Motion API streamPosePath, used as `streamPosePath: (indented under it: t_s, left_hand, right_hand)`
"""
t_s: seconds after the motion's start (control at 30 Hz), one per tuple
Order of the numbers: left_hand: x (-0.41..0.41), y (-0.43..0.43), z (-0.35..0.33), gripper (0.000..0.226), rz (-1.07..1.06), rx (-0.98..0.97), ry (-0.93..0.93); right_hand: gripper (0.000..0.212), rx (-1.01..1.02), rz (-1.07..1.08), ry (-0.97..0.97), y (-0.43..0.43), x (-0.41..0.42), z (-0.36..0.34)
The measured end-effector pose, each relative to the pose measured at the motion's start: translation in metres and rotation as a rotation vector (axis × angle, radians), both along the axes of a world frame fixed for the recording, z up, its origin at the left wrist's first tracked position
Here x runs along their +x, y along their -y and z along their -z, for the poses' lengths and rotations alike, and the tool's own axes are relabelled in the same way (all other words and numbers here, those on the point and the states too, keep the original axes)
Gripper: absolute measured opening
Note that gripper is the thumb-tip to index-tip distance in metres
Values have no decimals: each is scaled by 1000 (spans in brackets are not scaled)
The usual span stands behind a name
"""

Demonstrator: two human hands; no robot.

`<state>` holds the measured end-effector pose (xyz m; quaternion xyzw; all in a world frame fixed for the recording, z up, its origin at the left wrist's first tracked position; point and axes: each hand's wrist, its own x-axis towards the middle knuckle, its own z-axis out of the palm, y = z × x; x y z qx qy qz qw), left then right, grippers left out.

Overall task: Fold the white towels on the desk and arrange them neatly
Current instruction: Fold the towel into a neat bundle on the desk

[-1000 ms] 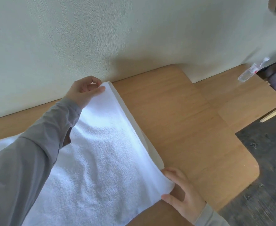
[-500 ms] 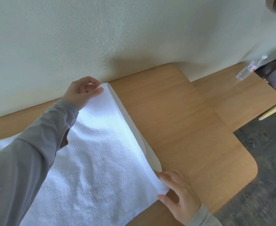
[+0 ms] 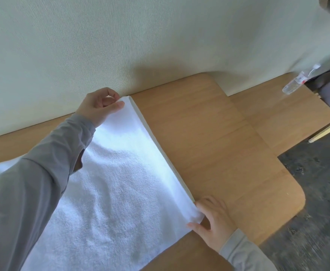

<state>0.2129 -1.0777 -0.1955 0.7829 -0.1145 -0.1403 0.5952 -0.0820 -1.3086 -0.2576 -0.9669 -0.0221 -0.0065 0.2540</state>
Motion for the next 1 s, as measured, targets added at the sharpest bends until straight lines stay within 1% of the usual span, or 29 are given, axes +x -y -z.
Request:
streamPosePath:
  t_s: [0.07, 0.13, 0.23, 0.3, 0.37, 0.47, 0.5, 0.63, 0.73, 0.8, 0.9, 1.0]
  left_hand:
    - [0, -1, 0, 23, 2, 1, 9]
    - [1, -2, 0, 23, 5, 10, 26]
    - [0, -1, 2, 23, -20, 9, 58]
    - [-1, 0, 2, 23, -38, 6, 81]
    - [0, -1, 2, 24, -50, -9, 85]
    - [1, 0, 4, 24, -75, 0, 84]
    - [1, 3, 5, 24, -83, 13, 92]
    - [1, 18, 9, 23, -128, 84, 142]
    - [3, 25, 13, 23, -178, 134, 169]
    - [3, 31, 19, 19, -206, 152, 173]
    - [-1, 46, 33, 8, -161, 250, 180]
    - [1, 56, 39, 5, -187, 297, 195]
  right_hand:
    - [23, 62, 33, -34, 3, -2, 1]
    - [27, 155, 92, -98, 3, -2, 2]
    - [45, 309, 159, -217, 4, 0, -1]
    - [50, 382, 194, -256, 3, 0, -4]
    - [43, 451, 217, -283, 4, -4, -7]
    - [19, 525, 247, -363, 5, -13, -10]
    - [16, 532, 266, -381, 6, -14, -10]
    - [15, 552, 319, -386, 5, -13, -14]
    - [16, 571, 406, -368, 3, -19, -17]
    - [19, 491, 452, -352, 0, -22, -16]
    - [19, 394, 493, -451, -2, -22, -14]
    - [13, 396, 551, -410, 6, -23, -16]
